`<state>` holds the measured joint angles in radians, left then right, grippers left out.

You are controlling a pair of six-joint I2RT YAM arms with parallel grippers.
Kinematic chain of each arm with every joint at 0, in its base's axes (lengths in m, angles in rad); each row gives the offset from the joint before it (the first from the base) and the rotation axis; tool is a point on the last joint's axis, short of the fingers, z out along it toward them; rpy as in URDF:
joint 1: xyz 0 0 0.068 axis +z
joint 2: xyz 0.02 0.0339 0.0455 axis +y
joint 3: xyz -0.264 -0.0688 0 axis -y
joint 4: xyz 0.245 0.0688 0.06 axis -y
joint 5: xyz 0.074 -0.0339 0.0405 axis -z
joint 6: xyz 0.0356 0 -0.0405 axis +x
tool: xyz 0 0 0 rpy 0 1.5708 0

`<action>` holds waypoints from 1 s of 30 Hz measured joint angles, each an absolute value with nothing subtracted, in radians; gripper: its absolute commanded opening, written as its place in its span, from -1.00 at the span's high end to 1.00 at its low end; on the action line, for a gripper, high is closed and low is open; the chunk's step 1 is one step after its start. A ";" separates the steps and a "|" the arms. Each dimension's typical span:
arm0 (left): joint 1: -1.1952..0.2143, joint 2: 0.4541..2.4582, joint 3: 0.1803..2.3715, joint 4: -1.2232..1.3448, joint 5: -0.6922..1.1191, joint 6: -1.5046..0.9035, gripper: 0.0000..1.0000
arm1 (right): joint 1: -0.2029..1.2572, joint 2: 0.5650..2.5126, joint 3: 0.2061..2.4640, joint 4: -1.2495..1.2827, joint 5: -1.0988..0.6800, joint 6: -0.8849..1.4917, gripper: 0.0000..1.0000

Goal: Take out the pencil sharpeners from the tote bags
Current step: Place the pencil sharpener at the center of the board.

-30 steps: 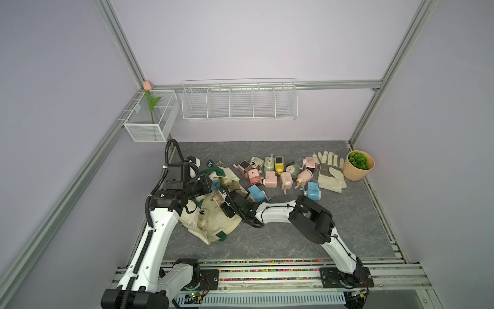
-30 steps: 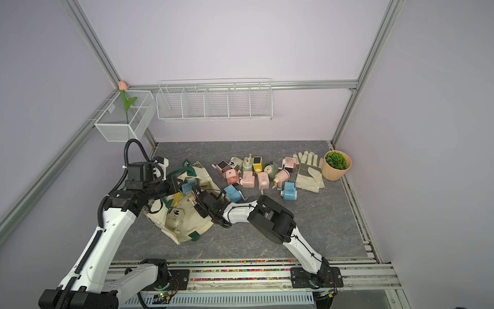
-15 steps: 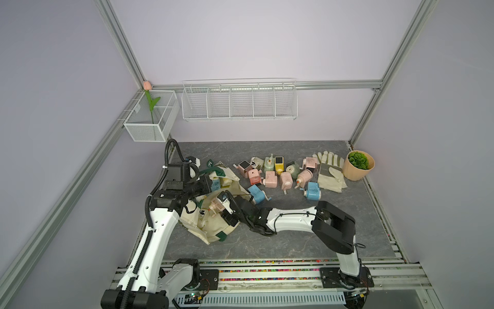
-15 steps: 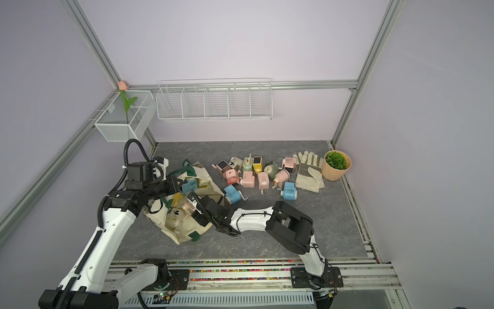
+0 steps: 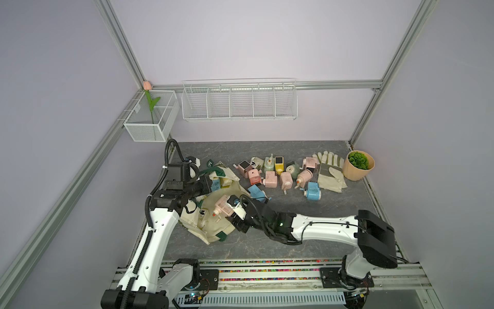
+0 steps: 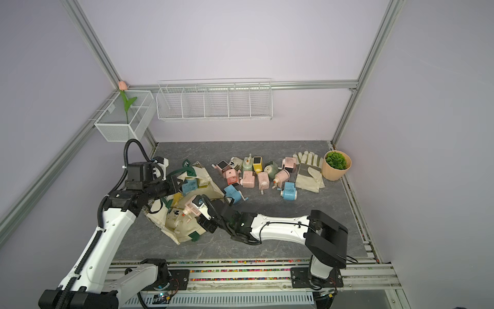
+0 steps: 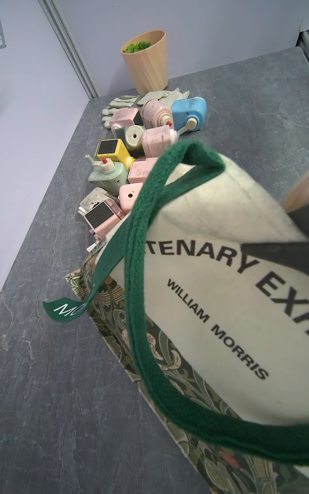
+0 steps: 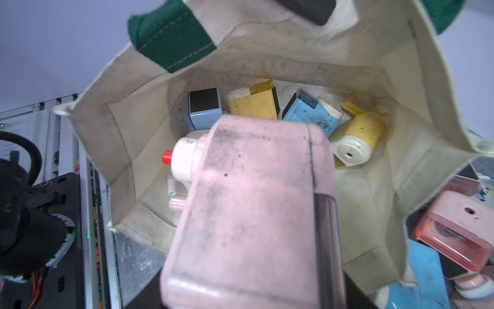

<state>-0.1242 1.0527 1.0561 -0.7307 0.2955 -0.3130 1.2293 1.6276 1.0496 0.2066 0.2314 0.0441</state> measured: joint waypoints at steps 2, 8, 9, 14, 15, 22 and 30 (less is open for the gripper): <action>-0.124 1.053 1.056 -0.731 0.296 -0.313 1.00 | 1.229 1.575 1.020 0.196 0.237 0.042 -0.04; -0.123 1.053 1.056 -0.731 0.296 -0.313 1.00 | 1.225 1.422 0.931 0.180 0.284 0.025 -0.07; -0.123 1.053 1.056 -0.731 0.295 -0.313 1.00 | 1.222 1.401 0.920 0.176 0.295 0.023 -0.07; -0.122 1.053 1.056 -0.731 0.296 -0.313 1.00 | 1.187 1.334 0.862 0.165 0.342 0.021 -0.07; -0.122 1.053 1.056 -0.731 0.296 -0.313 1.00 | 1.177 1.324 0.849 0.157 0.350 0.021 -0.07; -0.122 1.052 1.056 -0.731 0.296 -0.313 1.00 | 1.071 1.274 0.769 0.136 0.380 0.041 -0.08; -0.122 1.049 1.056 -0.731 0.296 -0.313 1.00 | 0.952 1.291 0.758 0.123 0.414 0.085 -0.08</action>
